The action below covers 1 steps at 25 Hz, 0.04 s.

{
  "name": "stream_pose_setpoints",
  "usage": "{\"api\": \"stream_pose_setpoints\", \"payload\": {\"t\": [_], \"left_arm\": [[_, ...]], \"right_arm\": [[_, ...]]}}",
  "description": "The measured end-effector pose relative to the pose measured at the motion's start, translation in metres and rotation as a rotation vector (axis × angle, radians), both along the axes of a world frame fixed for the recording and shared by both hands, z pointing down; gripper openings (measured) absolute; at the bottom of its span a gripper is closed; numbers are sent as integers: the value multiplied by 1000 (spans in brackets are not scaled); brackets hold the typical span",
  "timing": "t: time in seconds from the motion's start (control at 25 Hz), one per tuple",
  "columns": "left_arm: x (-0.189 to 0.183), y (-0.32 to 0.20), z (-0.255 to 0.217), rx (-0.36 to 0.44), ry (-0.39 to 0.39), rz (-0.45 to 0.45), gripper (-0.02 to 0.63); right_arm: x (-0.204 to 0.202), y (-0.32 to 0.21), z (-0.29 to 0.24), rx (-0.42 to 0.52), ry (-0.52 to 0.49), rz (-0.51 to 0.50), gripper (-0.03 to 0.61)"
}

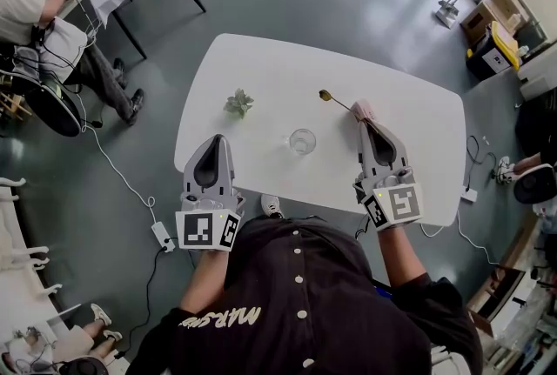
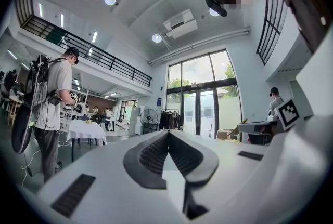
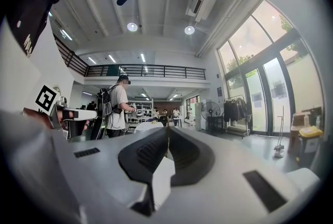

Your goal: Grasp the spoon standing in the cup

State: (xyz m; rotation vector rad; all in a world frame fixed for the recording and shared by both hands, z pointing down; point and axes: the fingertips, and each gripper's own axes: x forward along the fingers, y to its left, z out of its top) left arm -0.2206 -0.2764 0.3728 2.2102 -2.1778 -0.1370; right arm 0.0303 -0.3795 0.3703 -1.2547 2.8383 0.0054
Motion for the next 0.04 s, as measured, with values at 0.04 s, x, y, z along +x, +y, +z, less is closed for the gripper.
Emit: {"api": "stream_pose_setpoints", "payload": {"t": [0.04], "left_arm": [[0,0,0,-1,1,0,9]], "right_arm": [[0,0,0,-1,0,0,9]]}}
